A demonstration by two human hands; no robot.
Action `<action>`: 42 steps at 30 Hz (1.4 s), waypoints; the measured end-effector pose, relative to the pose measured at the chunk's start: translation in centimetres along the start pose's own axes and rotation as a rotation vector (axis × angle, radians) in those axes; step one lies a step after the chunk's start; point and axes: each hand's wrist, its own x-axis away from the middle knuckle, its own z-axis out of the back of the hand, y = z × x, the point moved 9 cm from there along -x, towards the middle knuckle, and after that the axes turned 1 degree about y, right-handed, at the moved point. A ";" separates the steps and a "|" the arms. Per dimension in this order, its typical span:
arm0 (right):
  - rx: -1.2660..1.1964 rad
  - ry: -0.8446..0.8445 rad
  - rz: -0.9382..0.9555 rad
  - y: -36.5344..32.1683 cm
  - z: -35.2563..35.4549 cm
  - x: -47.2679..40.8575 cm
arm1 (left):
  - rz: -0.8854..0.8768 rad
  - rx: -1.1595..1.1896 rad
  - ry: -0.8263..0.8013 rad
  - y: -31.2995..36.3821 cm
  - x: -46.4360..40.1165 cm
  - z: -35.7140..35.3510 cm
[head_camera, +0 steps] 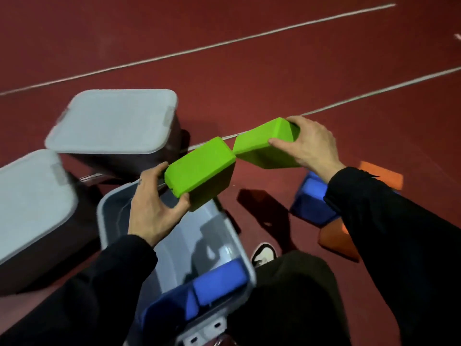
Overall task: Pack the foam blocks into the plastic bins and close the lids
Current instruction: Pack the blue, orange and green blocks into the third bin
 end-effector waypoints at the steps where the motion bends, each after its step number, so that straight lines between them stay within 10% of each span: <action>1: -0.014 0.009 0.021 -2.0 0.6 1.2 | -0.003 -0.029 0.024 -0.8 1.0 2.3; 8: -0.165 -0.019 0.135 -13.5 -0.8 10.1 | 0.120 -0.130 0.011 -9.1 10.7 11.1; 23: 0.292 -0.559 0.583 -21.1 -18.5 16.3 | 0.244 -0.369 -0.550 -16.5 19.9 0.7; 30: 0.415 -0.561 0.667 -20.9 -23.2 15.9 | 0.464 -0.596 -0.634 -20.9 21.1 -2.6; 42: 0.366 -0.505 0.721 -20.3 -23.2 16.4 | 0.318 -0.746 -0.694 -24.4 20.5 -5.8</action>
